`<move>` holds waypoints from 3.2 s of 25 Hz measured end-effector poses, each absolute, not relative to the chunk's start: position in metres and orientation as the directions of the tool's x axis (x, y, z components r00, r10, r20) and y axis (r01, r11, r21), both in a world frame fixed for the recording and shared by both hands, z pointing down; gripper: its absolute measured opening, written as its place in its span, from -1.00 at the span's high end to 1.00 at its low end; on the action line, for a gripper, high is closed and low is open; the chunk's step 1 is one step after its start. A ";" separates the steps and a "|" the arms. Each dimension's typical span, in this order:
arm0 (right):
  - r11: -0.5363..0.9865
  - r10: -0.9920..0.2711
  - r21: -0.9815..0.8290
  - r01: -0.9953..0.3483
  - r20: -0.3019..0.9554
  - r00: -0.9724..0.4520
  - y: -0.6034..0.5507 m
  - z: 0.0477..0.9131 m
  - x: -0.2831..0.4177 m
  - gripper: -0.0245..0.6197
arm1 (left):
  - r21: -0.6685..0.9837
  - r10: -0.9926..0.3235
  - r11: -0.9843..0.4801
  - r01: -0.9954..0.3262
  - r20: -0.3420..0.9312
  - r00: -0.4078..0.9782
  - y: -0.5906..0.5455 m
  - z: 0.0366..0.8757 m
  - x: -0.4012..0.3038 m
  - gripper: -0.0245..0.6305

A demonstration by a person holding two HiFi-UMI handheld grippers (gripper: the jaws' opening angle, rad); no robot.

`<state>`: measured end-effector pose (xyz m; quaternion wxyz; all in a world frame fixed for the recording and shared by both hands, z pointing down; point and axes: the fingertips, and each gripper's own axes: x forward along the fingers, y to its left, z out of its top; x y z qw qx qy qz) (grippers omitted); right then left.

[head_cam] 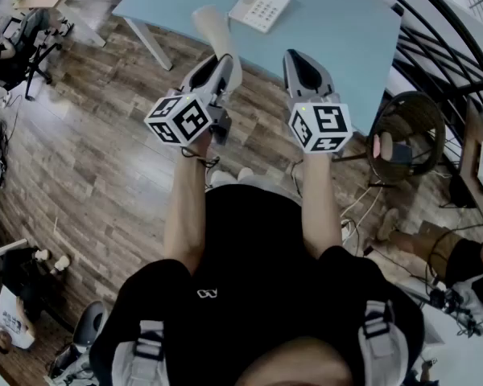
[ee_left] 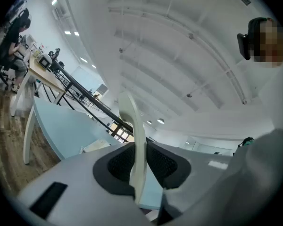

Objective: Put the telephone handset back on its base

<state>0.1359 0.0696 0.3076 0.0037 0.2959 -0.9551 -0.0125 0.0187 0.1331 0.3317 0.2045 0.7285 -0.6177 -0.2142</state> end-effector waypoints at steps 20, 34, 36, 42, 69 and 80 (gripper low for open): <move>0.858 -0.513 -0.048 -0.511 -0.030 -0.858 0.036 0.305 0.122 0.94 | 0.542 -0.994 -0.108 -0.833 -0.063 0.087 0.123 0.319 0.009 0.68; 0.810 -0.583 -0.045 -0.584 0.042 -0.812 -0.050 0.331 0.095 0.94 | 0.613 -0.992 -0.126 -0.780 -0.051 0.120 0.044 0.346 -0.044 0.68; 0.791 -0.607 -0.062 -0.609 0.049 -0.793 -0.073 0.340 0.093 0.94 | 0.605 -0.989 -0.133 -0.785 -0.027 0.146 0.021 0.356 -0.051 0.68; 0.755 -0.637 -0.102 -0.647 0.118 -0.762 -0.126 0.369 0.053 0.94 | 0.631 -0.970 -0.160 -0.759 0.043 0.240 -0.042 0.382 -0.081 0.68; 0.496 -0.836 -0.138 -0.857 0.191 -0.514 -0.259 0.409 0.021 0.94 | 0.661 -0.671 -0.419 -0.623 0.236 0.703 -0.207 0.472 -0.126 0.68; 0.444 -0.850 -0.164 -0.881 0.234 -0.472 -0.267 0.427 0.055 0.94 | 0.774 -0.510 -0.385 -0.502 0.275 0.815 -0.243 0.528 -0.089 0.68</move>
